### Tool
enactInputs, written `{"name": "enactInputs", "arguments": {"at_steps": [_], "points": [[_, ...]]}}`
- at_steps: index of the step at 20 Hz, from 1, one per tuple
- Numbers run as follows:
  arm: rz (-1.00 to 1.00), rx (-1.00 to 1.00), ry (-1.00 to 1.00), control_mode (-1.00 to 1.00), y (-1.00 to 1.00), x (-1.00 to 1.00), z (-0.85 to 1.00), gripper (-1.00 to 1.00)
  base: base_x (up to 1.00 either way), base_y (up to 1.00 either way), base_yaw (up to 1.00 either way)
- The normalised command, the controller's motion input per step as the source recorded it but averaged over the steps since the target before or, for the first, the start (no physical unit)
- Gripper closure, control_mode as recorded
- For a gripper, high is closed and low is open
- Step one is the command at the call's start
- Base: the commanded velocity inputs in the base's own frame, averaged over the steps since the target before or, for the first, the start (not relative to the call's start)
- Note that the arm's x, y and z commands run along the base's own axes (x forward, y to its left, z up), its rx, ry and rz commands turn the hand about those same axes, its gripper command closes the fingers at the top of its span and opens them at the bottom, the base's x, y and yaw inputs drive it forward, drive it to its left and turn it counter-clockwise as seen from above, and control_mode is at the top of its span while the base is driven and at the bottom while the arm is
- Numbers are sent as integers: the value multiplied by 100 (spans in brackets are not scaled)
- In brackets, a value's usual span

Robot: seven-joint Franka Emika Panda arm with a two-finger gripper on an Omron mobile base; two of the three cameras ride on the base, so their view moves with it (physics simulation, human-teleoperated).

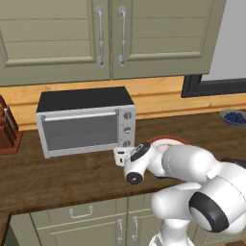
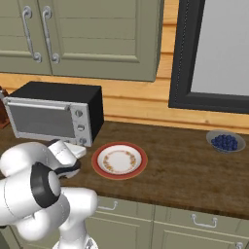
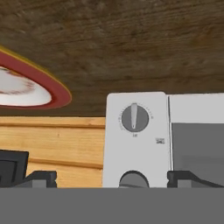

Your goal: Pick up the kebab skewer and baguette bread, and place them inside the toaster oven. Close the toaster oven door and start by setting the timer.

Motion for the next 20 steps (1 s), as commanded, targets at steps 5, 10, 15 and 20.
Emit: {"name": "enactInputs", "arguments": {"at_steps": [5,10,15,20], "points": [[0,-5,0,-100,5,1,0,-100,0,0,0],[0,-4,0,-100,-7,0,0,-100,0,0,0],[0,-3,0,-100,-7,7,0,-100,0,0,0],[1,-3,0,-100,-8,10,0,-100,0,0,0]]}}
